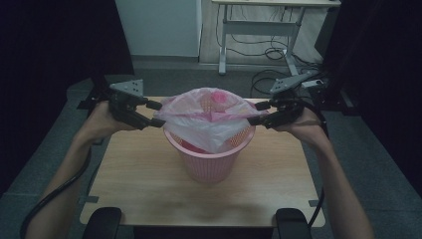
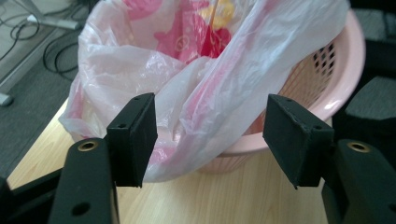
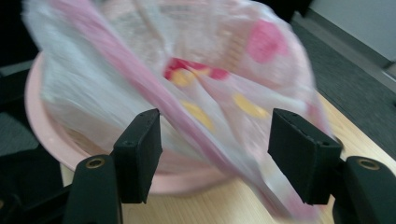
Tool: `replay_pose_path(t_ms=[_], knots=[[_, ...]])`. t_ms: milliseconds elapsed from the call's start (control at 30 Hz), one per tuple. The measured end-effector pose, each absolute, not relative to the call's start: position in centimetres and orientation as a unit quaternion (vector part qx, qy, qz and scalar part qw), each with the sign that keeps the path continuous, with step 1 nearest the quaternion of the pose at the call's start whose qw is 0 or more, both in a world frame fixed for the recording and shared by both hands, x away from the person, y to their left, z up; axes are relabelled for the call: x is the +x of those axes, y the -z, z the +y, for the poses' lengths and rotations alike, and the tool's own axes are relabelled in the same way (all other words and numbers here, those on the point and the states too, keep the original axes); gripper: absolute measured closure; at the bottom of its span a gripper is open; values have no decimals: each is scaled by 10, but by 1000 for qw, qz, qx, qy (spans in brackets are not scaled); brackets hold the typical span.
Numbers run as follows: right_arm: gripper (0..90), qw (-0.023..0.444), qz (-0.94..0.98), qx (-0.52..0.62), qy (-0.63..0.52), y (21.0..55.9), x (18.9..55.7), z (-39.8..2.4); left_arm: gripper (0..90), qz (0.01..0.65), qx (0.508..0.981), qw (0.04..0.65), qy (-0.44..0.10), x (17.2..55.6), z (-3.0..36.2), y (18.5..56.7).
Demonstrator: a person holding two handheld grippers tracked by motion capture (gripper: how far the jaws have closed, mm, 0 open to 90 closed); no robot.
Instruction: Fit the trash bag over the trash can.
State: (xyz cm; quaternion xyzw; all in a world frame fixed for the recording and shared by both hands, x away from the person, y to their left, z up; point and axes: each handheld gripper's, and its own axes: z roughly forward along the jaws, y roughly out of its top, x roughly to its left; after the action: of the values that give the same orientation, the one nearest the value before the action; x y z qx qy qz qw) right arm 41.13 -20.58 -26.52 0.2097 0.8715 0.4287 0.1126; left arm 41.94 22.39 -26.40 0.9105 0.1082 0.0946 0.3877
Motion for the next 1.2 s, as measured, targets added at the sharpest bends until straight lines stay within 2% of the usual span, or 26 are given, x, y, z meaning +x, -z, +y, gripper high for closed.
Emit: replay_pose_path(t_ms=[33, 100, 167, 233, 300, 367, 700, 1067, 1200], knots=[[388, 111, 876, 200, -425, 265, 411, -201, 353, 108, 913, 381, -94, 421, 221, 265], [569, 103, 883, 181, -421, 265, 410, -195, 404, 111, 919, 367, -94, 423, 215, 267], [684, 96, 890, 162, -416, 266, 406, -189, 474, 118, 922, 355, -94, 426, 211, 270], [759, 93, 896, 153, -406, 268, 403, -186, 600, 118, 926, 346, -93, 427, 208, 272], [810, 90, 900, 149, -400, 270, 399, -185, 766, 114, 928, 344, -88, 426, 208, 272], [836, 90, 899, 157, -398, 271, 395, -187, 844, 106, 925, 355, -83, 420, 210, 271], [864, 82, 897, 179, -397, 291, 372, -202, 861, 80, 921, 373, -79, 387, 226, 289], [871, 72, 889, 199, -407, 309, 357, -206, 853, 82, 914, 389, -78, 378, 234, 306], [871, 70, 885, 206, -412, 313, 353, -208, 859, 80, 919, 378, -80, 375, 234, 310]])
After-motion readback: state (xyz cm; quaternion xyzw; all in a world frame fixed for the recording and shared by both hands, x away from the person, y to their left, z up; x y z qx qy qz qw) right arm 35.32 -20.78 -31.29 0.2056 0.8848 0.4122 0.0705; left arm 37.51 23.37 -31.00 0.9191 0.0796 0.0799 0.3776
